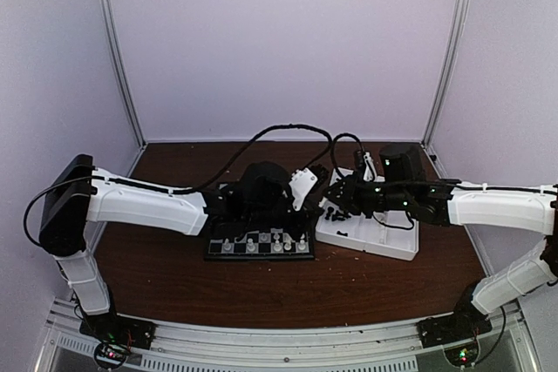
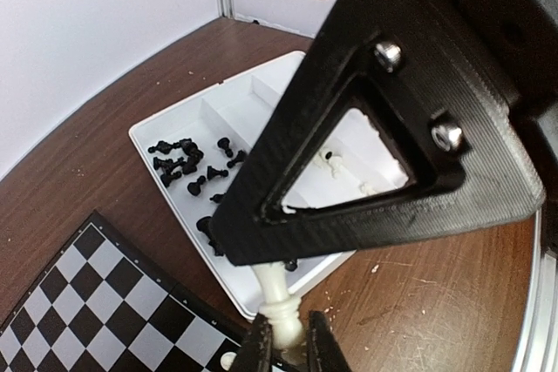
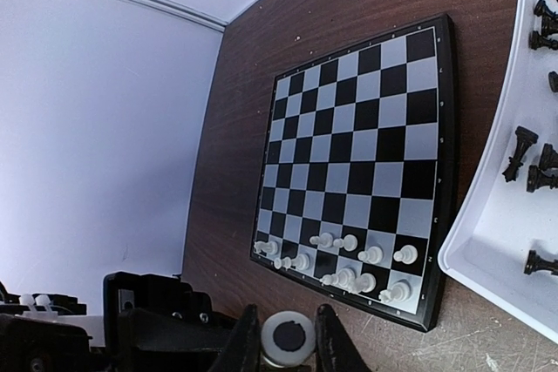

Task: Set up the chess pieces on the board
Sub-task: Pick up the chess piece from the storage box, then place the chess piece on the chessboard.

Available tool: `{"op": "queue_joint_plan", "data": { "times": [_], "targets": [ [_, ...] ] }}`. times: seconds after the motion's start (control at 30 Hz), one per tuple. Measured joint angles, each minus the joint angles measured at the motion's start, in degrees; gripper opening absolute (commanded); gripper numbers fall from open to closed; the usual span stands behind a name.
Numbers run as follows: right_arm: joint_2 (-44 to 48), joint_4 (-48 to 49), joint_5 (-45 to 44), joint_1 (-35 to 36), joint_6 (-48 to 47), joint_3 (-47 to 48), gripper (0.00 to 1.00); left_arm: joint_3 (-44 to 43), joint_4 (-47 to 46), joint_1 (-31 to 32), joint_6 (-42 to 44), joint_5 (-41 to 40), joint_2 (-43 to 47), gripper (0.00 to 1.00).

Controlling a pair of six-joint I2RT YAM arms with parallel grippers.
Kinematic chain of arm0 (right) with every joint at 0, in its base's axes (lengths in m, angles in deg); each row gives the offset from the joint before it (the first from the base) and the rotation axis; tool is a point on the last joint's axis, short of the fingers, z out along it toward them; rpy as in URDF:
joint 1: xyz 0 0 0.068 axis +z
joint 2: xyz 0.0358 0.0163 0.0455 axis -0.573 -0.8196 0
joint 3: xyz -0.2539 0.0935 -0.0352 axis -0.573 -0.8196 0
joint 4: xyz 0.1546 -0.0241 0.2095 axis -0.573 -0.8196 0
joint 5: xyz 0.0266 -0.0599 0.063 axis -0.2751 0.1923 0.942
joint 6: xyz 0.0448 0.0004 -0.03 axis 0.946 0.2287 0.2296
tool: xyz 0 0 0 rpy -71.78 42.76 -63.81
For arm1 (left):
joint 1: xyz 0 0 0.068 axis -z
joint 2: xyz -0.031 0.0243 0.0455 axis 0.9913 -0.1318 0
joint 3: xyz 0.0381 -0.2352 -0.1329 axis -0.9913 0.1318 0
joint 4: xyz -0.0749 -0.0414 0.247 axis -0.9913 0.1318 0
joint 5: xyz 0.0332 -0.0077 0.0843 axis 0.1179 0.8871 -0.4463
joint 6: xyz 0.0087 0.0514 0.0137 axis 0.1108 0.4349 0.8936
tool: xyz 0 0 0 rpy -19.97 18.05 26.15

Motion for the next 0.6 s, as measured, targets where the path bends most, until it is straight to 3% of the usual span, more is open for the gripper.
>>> {"op": "queue_joint_plan", "data": {
  "times": [0.27,0.43,0.6],
  "targets": [
    [0.76,-2.16,-2.05,0.37,-2.58,-0.46,0.65,0.00,0.50,-0.04,0.66,-1.49,0.04,0.00],
    [5.81,-6.08,-5.42,0.37,-7.30,-0.98,0.70,2.34,3.96,-0.04,0.79,-2.32,3.17,0.00],
    [11.78,-8.46,-8.90,0.37,-13.20,-0.98,0.71,4.17,13.64,-0.04,0.37,-3.41,10.60,0.00]
  ]
}}
